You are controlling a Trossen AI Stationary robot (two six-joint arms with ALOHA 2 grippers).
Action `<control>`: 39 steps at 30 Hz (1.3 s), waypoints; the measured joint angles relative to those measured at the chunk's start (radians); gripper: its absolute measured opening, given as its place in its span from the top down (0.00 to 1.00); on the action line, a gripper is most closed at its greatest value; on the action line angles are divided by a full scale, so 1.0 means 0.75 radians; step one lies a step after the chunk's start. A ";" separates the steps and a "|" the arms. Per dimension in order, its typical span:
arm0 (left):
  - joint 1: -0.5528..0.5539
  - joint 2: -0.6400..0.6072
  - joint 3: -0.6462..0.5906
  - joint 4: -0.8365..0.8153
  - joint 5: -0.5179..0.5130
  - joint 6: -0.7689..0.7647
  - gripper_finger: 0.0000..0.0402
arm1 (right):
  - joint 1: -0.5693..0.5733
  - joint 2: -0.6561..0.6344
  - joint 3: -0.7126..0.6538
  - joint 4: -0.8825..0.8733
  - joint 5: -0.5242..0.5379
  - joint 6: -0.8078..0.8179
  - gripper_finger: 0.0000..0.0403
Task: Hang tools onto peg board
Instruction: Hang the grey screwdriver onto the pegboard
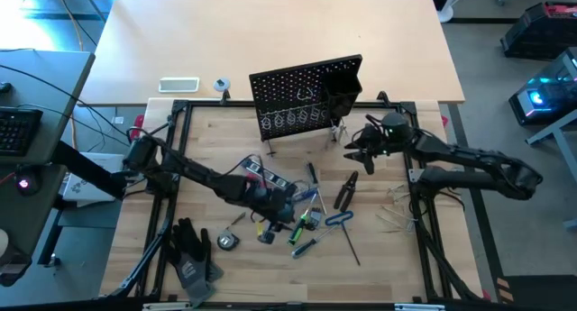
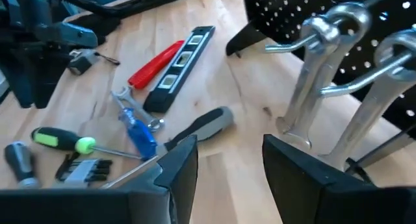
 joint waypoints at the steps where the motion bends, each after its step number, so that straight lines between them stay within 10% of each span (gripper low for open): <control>1: -0.015 0.000 0.000 -0.013 -0.019 0.000 0.71 | 0.005 -0.018 0.000 -0.027 0.000 0.001 0.59; 39: -0.087 0.000 0.000 -0.105 -0.148 -0.016 0.71 | 0.317 -0.260 0.000 -0.274 0.002 0.206 0.59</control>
